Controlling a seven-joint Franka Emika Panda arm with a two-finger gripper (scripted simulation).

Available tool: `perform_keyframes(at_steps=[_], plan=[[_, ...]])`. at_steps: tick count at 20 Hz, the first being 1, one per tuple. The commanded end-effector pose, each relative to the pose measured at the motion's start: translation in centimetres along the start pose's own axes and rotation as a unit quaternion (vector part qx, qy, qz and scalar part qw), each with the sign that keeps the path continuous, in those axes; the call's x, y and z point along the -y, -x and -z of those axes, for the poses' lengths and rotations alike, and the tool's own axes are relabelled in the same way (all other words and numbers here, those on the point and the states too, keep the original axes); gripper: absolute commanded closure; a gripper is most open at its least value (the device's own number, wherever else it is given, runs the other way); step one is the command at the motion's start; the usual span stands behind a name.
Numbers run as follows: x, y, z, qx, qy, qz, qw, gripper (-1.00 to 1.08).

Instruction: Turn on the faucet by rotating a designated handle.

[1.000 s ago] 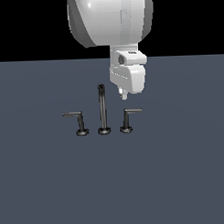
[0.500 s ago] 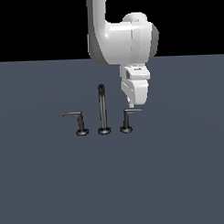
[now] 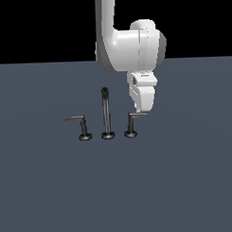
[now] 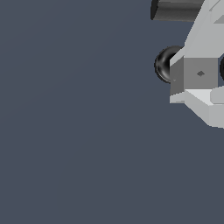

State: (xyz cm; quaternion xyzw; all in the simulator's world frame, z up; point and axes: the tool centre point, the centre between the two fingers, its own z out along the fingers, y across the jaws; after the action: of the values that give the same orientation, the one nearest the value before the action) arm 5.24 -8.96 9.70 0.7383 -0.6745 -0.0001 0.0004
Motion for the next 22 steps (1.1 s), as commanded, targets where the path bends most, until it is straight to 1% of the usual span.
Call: perform_keyframes(at_steps=[1,5,17,18,19,22], plan=[[0.0,0.1,0.1,0.0,0.0,0.001,1.0,1.08],[0.0,0.1,0.1,0.0,0.0,0.001,1.0,1.08],[-4.0,-1.9,0.1,0.0,0.0,0.001,1.0,1.08],[-4.0,-1.9,0.1,0.0,0.0,0.001,1.0,1.08],[-3.0,-1.1,0.1,0.001,-0.006,0.006,1.0,1.08],[-4.0,-1.0,0.1,0.001,-0.005,0.005,1.0,1.08]])
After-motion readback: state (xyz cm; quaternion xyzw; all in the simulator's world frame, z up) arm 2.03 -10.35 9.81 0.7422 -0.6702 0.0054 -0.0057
